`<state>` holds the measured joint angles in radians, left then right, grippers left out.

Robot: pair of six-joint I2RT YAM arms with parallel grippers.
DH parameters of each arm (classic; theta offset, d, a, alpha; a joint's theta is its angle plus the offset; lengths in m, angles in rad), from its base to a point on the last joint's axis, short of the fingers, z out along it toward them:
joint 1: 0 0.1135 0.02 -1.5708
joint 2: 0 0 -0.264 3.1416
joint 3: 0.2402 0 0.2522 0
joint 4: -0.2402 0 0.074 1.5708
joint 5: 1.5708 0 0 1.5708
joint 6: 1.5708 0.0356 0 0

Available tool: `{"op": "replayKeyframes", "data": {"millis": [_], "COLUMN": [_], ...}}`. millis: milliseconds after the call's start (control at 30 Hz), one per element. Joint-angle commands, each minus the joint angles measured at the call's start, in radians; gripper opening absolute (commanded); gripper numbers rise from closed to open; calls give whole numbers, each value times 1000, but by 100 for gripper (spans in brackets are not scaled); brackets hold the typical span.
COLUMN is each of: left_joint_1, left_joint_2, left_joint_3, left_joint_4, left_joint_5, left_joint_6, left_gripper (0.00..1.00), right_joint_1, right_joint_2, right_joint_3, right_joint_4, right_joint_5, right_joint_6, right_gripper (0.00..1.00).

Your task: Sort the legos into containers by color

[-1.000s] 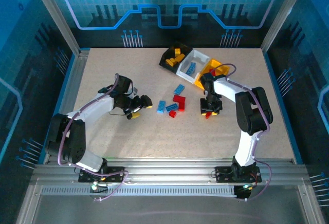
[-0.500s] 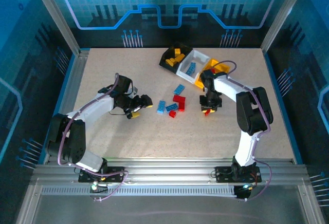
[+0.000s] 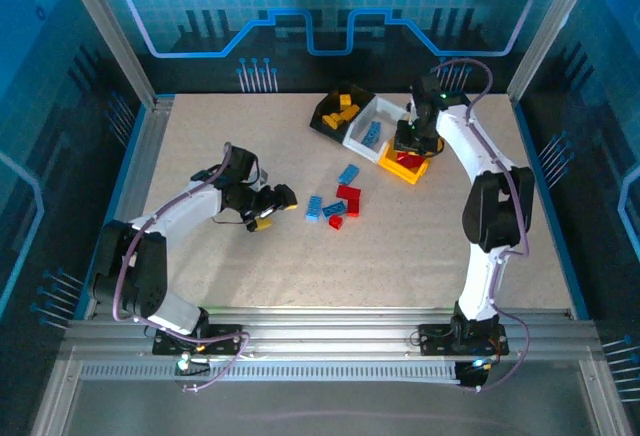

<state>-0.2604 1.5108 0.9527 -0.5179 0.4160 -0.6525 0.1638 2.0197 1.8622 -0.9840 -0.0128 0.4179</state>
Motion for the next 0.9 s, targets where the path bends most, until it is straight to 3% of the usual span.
{"op": "replayKeyframes", "data": {"millis": [0,233,467,700,867], "left_joint_1": [-7,-8,-10,-33,-64], "left_joint_2": [-6,-14,22,122,261], "left_joint_3": [27,45,95,210,406], "left_joint_4": [-43,-93,-99,-101,-170], "left_joint_5": [-4,-32,-33,-28,-48], "left_joint_6": [23,61,74,106,204], "left_gripper": [86,86,87,87,88], "right_joint_1": [-36,-75,-81,-87,-88], "right_joint_2": [92,232,256,160,-2], "right_joint_3": [90,237,262,192,0], "right_joint_4": [-66,-100,-111,-108,-48], "right_joint_5": [-30,-49,-62,-66,-120], "right_joint_6": [8,13,14,-3,22], "right_gripper": [25,27,39,46,47]}}
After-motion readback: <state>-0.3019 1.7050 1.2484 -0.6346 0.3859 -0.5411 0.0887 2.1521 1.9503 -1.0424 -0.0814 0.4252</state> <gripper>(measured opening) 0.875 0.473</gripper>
